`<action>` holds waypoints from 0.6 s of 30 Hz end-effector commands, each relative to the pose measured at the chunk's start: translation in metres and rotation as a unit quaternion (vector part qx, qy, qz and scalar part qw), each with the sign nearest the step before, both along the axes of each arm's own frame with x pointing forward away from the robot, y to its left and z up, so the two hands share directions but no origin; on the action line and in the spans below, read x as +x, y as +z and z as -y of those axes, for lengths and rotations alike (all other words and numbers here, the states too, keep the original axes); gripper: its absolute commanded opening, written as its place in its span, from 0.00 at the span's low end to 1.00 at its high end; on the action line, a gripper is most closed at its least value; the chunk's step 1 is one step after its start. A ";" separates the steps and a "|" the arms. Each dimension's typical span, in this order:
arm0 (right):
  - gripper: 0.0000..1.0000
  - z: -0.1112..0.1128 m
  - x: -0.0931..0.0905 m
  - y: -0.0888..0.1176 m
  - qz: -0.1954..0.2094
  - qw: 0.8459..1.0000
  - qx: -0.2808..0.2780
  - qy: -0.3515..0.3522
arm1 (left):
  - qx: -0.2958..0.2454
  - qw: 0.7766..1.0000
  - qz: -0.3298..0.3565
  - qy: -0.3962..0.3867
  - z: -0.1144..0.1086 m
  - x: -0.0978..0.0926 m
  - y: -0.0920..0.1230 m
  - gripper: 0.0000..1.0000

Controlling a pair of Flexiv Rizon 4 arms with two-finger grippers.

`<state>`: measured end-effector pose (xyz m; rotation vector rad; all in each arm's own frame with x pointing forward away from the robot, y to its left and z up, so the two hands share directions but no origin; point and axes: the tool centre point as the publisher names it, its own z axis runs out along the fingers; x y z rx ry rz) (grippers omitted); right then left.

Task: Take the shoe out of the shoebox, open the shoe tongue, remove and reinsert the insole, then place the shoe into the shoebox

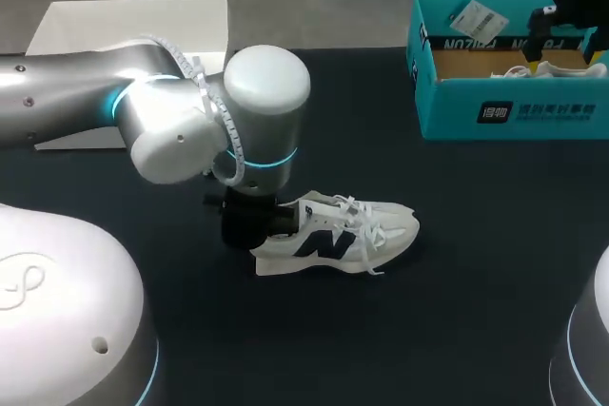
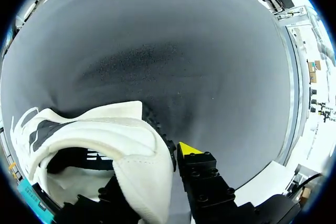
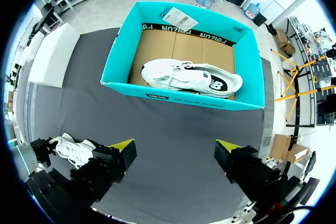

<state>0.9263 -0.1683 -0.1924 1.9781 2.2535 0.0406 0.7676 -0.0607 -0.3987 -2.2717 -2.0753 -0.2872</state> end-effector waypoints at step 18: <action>1.00 0.000 -0.001 -0.001 0.001 1.000 0.000 0.000 | -0.033 0.999 0.014 0.025 -0.003 -0.013 0.064 1.00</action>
